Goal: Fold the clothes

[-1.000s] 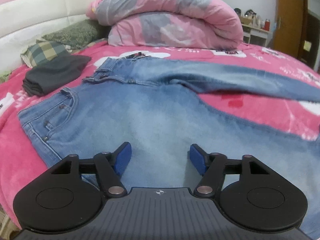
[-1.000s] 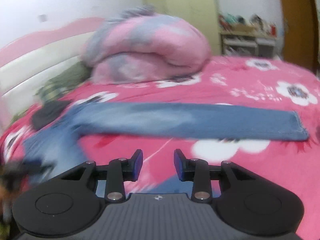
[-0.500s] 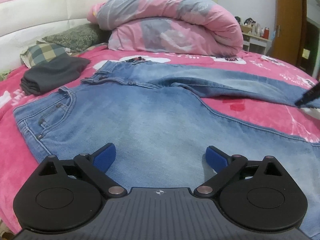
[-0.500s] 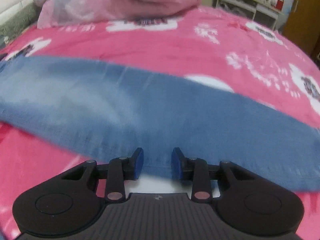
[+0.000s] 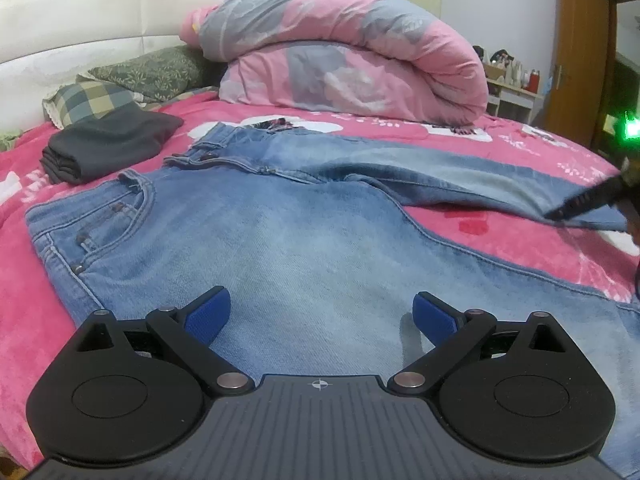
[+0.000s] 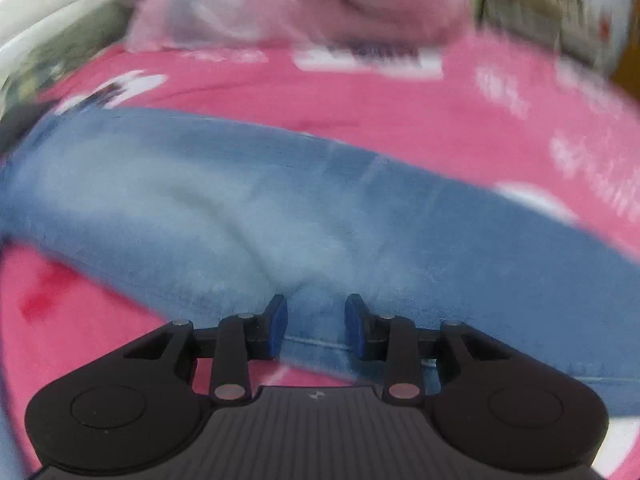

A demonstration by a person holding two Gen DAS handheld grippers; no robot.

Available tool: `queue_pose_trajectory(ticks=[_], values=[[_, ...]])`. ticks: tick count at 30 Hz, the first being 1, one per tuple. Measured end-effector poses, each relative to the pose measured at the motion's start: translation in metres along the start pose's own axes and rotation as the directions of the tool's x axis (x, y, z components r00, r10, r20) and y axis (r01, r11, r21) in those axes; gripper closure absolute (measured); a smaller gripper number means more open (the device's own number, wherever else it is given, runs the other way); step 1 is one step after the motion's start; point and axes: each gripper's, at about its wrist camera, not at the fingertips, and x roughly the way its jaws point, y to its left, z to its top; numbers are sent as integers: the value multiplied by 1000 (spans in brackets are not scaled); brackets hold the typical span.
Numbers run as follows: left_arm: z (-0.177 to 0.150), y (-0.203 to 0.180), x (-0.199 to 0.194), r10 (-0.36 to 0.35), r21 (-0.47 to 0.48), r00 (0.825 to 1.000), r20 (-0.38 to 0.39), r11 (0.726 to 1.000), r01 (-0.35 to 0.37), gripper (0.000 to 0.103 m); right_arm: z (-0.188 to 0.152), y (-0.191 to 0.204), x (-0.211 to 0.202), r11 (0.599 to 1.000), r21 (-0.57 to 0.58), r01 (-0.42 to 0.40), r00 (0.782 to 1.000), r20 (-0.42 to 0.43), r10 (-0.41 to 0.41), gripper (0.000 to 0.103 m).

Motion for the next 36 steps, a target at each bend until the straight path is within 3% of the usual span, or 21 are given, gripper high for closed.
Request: queue_pose_trajectory(ticks=[1, 2, 5, 7, 10, 17, 21, 24, 28, 31, 32, 33, 35, 36], values=[[0, 0, 0, -2, -1, 1000, 0, 1000, 2, 4, -4, 7, -7, 999, -36, 19, 1000, -3, -19, 68], [0, 1, 0, -3, -3, 1000, 0, 1000, 3, 4, -2, 5, -13, 1000, -7, -1, 999, -51, 1, 67], [0, 1, 0, -6, -5, 1000, 2, 1000, 6, 4, 14, 0, -30, 999, 7, -43, 996, -77, 44, 68], [0, 2, 0, -8, -8, 1000, 3, 1000, 8, 4, 37, 2, -35, 1000, 8, -28, 1000, -4, 28, 68], [0, 2, 0, -9, -7, 1000, 3, 1000, 9, 4, 72, 7, -18, 994, 60, -88, 991, 105, 82, 68], [0, 4, -1, -18, -15, 1000, 6, 1000, 18, 3, 20, 75, 18, 990, -140, -7, 996, 87, 19, 66], [0, 4, -1, -20, -16, 1000, 7, 1000, 20, 3, 26, 49, -5, 990, -6, -140, 990, -1, 140, 66], [-1, 4, -1, -17, -18, 1000, 8, 1000, 17, 3, 47, 22, -9, 979, 117, -169, 986, 34, 166, 65], [-1, 3, -1, -16, -18, 1000, 8, 1000, 16, 3, 71, 15, 5, 934, 205, -294, 955, 91, 281, 65], [-1, 4, -1, -18, -21, 1000, 10, 1000, 19, 3, 66, 49, 25, 938, 98, -331, 943, 9, 332, 63], [-1, 5, -1, -20, -23, 1000, 11, 1000, 20, 3, 56, 63, 32, 951, 42, -305, 952, -21, 306, 58], [-1, 5, -1, -22, -26, 1000, 11, 999, 22, 3, 45, 77, 27, 965, -53, -256, 966, 18, 258, 55], [0, 6, 0, -26, -32, 1000, 13, 999, 27, 3, 35, 93, 10, 964, -165, -206, 978, 4, 210, 55], [0, 7, 0, -28, -34, 1000, 14, 999, 29, 3, 34, 91, 4, 966, -139, -219, 976, -17, 218, 55]])
